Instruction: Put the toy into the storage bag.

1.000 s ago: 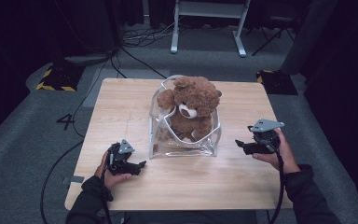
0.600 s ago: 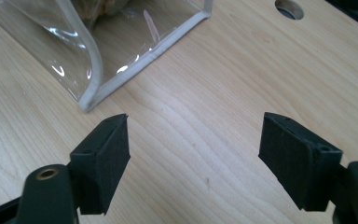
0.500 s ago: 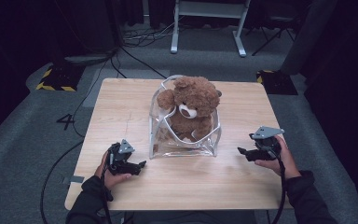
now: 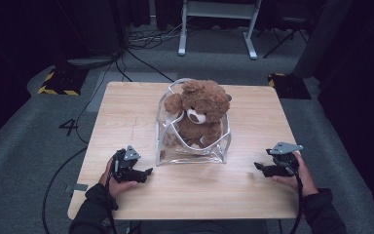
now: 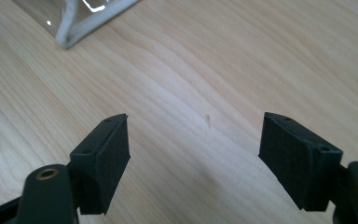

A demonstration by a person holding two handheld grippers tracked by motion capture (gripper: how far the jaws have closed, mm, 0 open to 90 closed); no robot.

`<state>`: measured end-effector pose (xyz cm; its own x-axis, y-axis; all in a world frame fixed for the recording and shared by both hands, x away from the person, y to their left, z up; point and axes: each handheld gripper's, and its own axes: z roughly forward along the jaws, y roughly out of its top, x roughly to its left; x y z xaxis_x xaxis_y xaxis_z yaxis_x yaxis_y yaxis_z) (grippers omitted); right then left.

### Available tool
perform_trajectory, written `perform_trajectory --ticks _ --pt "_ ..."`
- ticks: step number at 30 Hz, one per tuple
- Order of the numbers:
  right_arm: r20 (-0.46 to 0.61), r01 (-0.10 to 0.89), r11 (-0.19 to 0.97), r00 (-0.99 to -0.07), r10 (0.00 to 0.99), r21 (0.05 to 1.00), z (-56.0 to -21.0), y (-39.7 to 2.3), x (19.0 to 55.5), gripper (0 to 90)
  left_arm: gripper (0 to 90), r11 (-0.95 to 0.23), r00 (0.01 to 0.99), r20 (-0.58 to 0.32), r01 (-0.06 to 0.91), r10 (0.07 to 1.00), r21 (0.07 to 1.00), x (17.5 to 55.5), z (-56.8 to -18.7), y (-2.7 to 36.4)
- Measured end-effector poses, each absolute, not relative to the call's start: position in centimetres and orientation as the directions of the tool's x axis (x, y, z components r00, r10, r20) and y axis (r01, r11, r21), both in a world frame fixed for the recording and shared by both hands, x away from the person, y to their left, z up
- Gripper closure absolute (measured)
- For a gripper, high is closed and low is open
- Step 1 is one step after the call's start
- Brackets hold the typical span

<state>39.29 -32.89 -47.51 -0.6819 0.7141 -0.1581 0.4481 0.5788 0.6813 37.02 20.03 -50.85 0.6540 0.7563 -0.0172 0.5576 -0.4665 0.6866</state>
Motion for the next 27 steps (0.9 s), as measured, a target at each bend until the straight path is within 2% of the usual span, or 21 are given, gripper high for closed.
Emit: perform_trajectory --ticks 6,18,27 --pt "-0.137 0.464 0.568 -0.68 0.72 0.68 -48.7 -34.1 38.8 24.1 13.9 -0.466 0.654 -0.017 0.558 0.756 0.687 37.0 -50.8 20.0" --pt "-0.023 0.503 0.461 -0.657 0.754 0.732 -50.5 -37.4 37.0 23.4 13.8 -0.466 0.654 -0.017 0.558 0.756 0.687 37.0 -50.8 20.0" --pt "-0.013 0.502 0.435 -0.644 0.765 0.747 -50.8 -38.3 36.2 22.7 13.9 -0.467 0.654 -0.016 0.557 0.756 0.687 37.0 -50.9 20.0"
